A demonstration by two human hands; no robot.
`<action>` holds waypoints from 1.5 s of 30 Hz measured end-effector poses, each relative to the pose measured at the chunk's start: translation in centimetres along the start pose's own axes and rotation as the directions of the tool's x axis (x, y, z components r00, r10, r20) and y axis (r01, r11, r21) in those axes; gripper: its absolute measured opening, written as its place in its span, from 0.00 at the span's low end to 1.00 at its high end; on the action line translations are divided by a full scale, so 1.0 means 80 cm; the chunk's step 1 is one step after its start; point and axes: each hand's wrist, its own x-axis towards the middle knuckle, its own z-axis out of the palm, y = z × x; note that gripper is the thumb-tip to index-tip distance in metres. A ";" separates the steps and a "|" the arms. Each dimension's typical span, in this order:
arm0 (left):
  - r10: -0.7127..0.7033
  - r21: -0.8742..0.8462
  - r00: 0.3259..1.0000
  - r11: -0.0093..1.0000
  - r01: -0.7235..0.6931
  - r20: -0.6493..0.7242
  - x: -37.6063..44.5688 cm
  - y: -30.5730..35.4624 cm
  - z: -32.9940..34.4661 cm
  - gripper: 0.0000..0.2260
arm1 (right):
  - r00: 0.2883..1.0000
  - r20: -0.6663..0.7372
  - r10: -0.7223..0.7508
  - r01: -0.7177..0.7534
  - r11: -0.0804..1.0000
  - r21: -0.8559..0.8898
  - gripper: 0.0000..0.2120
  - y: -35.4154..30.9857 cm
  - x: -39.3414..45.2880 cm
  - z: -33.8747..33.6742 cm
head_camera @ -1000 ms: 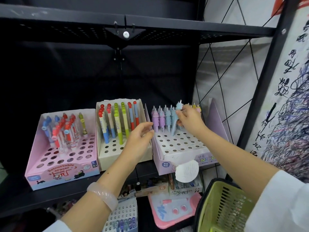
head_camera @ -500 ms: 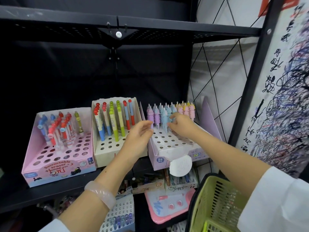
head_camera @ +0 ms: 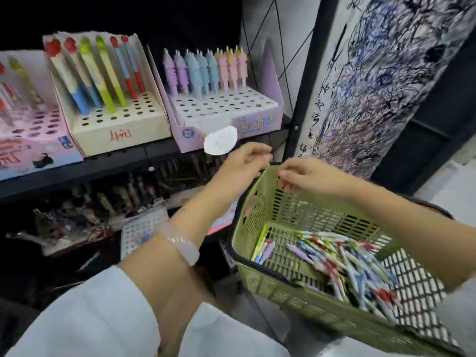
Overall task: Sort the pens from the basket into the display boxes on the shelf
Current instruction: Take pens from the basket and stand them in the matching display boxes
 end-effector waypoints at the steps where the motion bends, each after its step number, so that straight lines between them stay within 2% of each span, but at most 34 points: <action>1: -0.034 0.031 0.999 0.999 0.033 0.027 -0.002 -0.015 0.012 0.07 | 0.998 0.038 0.049 -0.048 0.998 -0.035 0.09 0.026 -0.009 0.010; 4: -0.121 0.146 0.987 0.984 0.105 0.104 -0.001 -0.058 0.042 0.06 | 0.971 0.147 0.186 -0.150 0.963 -0.225 0.10 0.098 -0.032 0.036; 8: -0.224 0.313 0.953 0.937 0.154 0.202 0.005 -0.096 0.063 0.10 | 0.917 0.205 0.343 -0.230 0.872 -0.431 0.13 0.180 -0.041 0.058; 11: -0.294 0.399 0.923 0.899 0.179 0.247 0.012 -0.112 0.069 0.12 | 0.849 0.156 0.504 -0.330 0.737 -0.590 0.18 0.227 -0.041 0.072; 16: -0.351 0.429 0.904 0.875 0.224 0.244 0.019 -0.137 0.071 0.13 | 0.771 -0.017 0.637 -0.443 0.517 -0.733 0.29 0.277 -0.038 0.114; 18: -0.372 0.440 0.899 0.864 0.244 0.232 0.020 -0.146 0.071 0.13 | 0.764 -0.029 0.645 -0.416 0.458 -0.786 0.34 0.281 -0.034 0.141; 19: -0.380 0.446 0.896 0.859 0.251 0.228 0.020 -0.149 0.071 0.13 | 0.786 -0.031 0.618 -0.386 0.451 -0.805 0.34 0.280 -0.033 0.154; 22: -0.383 0.447 0.894 0.859 0.250 0.234 0.021 -0.154 0.073 0.14 | 0.847 0.012 0.531 -0.275 0.458 -0.845 0.27 0.272 -0.025 0.177; 25: -0.394 0.416 0.889 0.867 0.275 0.235 0.021 -0.153 0.073 0.13 | 0.848 0.083 0.523 -0.207 0.471 -0.857 0.26 0.265 -0.014 0.177; 27: -0.399 0.401 0.886 0.871 0.285 0.237 0.021 -0.152 0.072 0.13 | 0.854 0.087 0.512 -0.211 0.496 -0.842 0.24 0.265 -0.009 0.172; 31: -0.403 0.368 0.885 0.879 0.303 0.233 0.018 -0.151 0.067 0.13 | 0.876 0.010 0.482 -0.342 0.635 -0.693 0.17 0.269 -0.013 0.157; 34: -0.416 0.362 0.880 0.876 0.320 0.228 0.018 -0.150 0.067 0.13 | 0.904 -0.037 0.426 -0.377 0.754 -0.538 0.13 0.261 -0.009 0.135; 36: -0.420 0.352 0.877 0.877 0.327 0.232 0.020 -0.149 0.069 0.12 | 0.900 -0.097 0.425 -0.432 0.839 -0.330 0.13 0.247 0.000 0.117; 38: -0.425 0.339 0.872 0.879 0.334 0.244 0.021 -0.147 0.072 0.12 | 0.884 -0.138 0.446 -0.453 0.891 -0.020 0.09 0.223 0.009 0.093; 41: -0.440 0.303 0.854 0.884 0.357 0.277 0.023 -0.143 0.078 0.18 | 0.887 -0.144 0.439 -0.360 0.852 0.381 0.06 0.178 0.014 0.056; 43: -0.430 0.240 0.845 0.899 0.367 0.318 0.025 -0.139 0.086 0.25 | 0.907 -0.073 0.414 -0.289 0.740 0.607 0.05 0.147 0.013 0.045; 45: -0.396 0.127 0.845 0.918 0.376 0.360 0.026 -0.133 0.096 0.24 | 0.925 -0.012 0.379 -0.239 0.608 0.757 0.06 0.120 0.012 0.046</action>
